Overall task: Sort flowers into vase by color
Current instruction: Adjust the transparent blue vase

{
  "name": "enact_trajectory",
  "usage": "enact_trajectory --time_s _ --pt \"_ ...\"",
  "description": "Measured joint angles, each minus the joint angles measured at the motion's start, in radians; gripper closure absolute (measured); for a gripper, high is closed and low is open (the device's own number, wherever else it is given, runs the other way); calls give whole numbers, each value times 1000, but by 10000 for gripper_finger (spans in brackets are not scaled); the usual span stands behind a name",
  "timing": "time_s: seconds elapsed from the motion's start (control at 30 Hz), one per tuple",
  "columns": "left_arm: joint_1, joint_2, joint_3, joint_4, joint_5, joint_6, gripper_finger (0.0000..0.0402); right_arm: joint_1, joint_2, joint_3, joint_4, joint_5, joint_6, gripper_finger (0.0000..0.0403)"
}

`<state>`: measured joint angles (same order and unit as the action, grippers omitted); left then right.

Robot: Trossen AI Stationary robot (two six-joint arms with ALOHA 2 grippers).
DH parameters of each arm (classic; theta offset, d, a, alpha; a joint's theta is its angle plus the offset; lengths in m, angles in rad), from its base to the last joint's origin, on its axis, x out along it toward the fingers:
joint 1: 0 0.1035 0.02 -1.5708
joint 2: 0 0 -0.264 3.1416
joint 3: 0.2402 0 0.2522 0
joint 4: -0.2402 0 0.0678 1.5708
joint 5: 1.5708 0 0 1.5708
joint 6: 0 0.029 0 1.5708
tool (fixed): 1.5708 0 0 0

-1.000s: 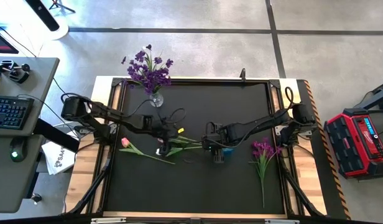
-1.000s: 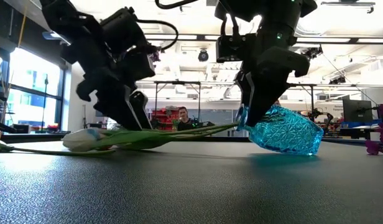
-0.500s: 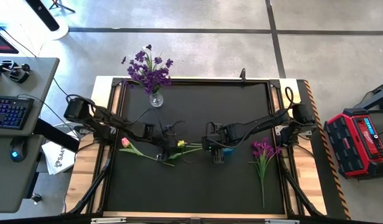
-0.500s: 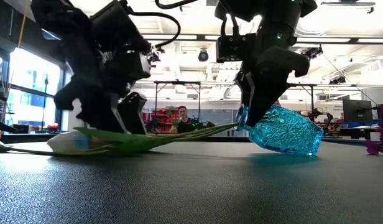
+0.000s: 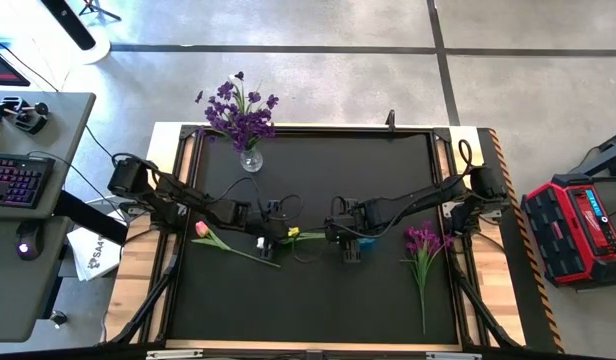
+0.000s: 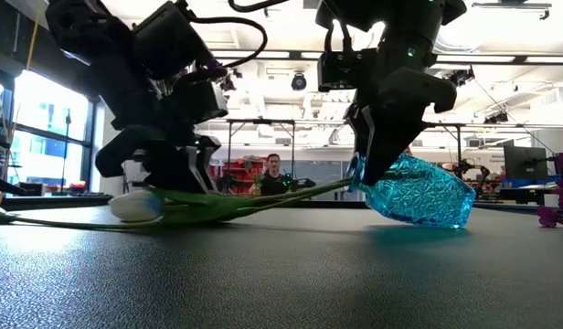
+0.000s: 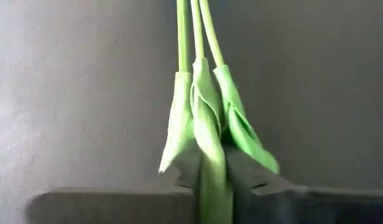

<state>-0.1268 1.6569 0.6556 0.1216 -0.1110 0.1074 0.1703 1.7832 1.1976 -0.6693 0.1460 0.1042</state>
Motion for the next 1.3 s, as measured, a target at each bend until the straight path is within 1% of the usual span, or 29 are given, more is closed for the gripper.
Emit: enact_trajectory --time_s 0.07,0.2,0.27,0.47,0.5,0.63,0.7,0.8,0.9,1.0,1.1,1.2,1.3 --pt "-3 -1 2 4 2 -1 392 0 -1 0 0 0 0 236" --pt "-10 -2 42 -10 11 -16 387 1 -3 0 -3 2 -1 276" --pt "-15 -2 79 -38 22 -6 392 1 -4 0 -3 3 -2 288" --pt "-19 -2 243 -277 11 19 398 3 -17 -2 -1 24 4 288" --pt "-19 -2 271 -310 1 26 398 8 -23 -3 2 44 4 289" --pt "-19 -3 374 -435 -39 57 400 33 -74 -12 9 130 17 315" --pt "-19 -3 423 -476 -55 71 400 42 -130 -64 45 161 34 316" --pt "-19 -3 488 -522 -61 93 400 49 -240 -205 195 164 95 316" --pt "-19 -5 556 -574 -75 137 400 50 -347 -355 402 175 137 319" --pt "-15 -6 630 -615 -104 179 401 49 -414 -485 610 204 147 320" --pt "-3 -6 706 -675 -116 203 401 49 -444 -592 828 247 140 320" --pt "11 -6 776 -724 -113 212 401 49 -440 -668 1035 278 114 320" --pt "26 -3 828 -798 -99 213 401 48 -423 -704 1168 309 65 320"
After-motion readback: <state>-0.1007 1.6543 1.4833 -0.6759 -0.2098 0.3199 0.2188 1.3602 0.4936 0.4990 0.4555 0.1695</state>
